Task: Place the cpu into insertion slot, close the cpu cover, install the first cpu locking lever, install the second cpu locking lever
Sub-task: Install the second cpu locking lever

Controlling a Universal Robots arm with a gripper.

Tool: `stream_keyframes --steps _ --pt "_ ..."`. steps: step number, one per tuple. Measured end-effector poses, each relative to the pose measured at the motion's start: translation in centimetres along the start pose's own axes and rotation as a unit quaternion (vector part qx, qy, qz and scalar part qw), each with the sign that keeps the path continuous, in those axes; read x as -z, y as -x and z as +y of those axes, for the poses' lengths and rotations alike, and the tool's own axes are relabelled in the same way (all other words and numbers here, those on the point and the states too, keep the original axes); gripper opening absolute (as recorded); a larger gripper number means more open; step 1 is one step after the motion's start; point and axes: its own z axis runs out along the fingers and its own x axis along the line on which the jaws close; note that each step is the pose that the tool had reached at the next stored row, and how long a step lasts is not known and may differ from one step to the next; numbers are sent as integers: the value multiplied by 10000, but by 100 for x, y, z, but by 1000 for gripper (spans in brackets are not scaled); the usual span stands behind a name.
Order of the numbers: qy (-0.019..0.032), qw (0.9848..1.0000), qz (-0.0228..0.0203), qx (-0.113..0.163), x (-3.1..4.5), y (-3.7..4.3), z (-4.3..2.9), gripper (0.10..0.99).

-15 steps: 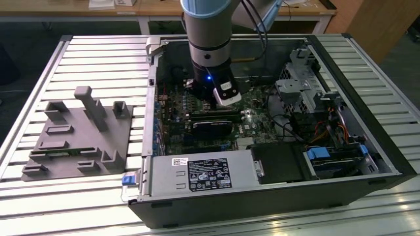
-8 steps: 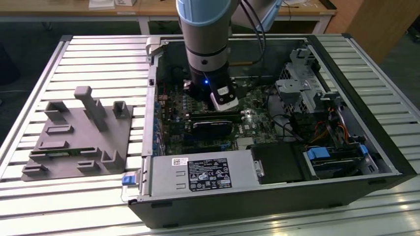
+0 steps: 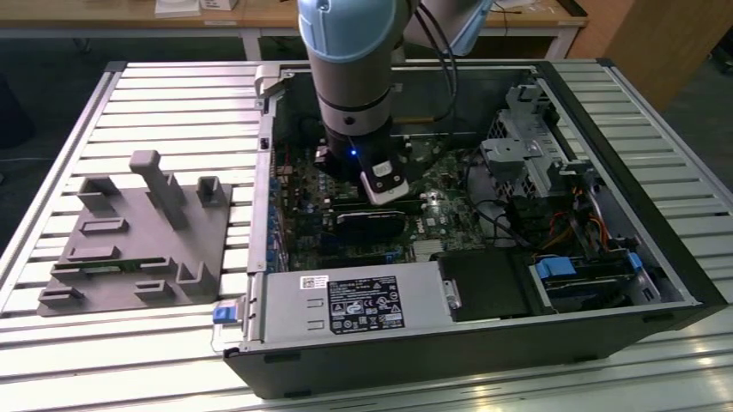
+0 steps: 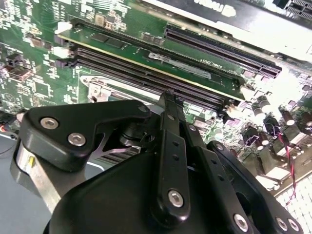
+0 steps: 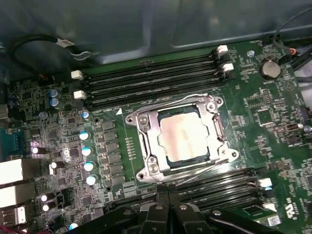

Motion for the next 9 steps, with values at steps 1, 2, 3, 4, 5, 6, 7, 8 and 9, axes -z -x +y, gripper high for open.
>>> stream_keyframes --steps 1,2,3,4,5,6,7,8,9 --pt "10 10000 2 -1 -10 -9 -4 106" --pt "19 10000 4 -2 -21 -19 -9 106" --pt "27 10000 6 -3 -31 -28 -13 106" --pt "36 10000 8 -4 -43 -39 -18 106" --pt "46 10000 10 -5 -53 -49 -23 106" --pt "59 10000 13 -7 -61 -61 -28 106" --pt "77 10000 18 -8 -67 -75 -32 106" --pt "102 9999 23 -12 -73 -89 -37 106" --pt "132 9999 29 -15 -77 -102 -41 106"
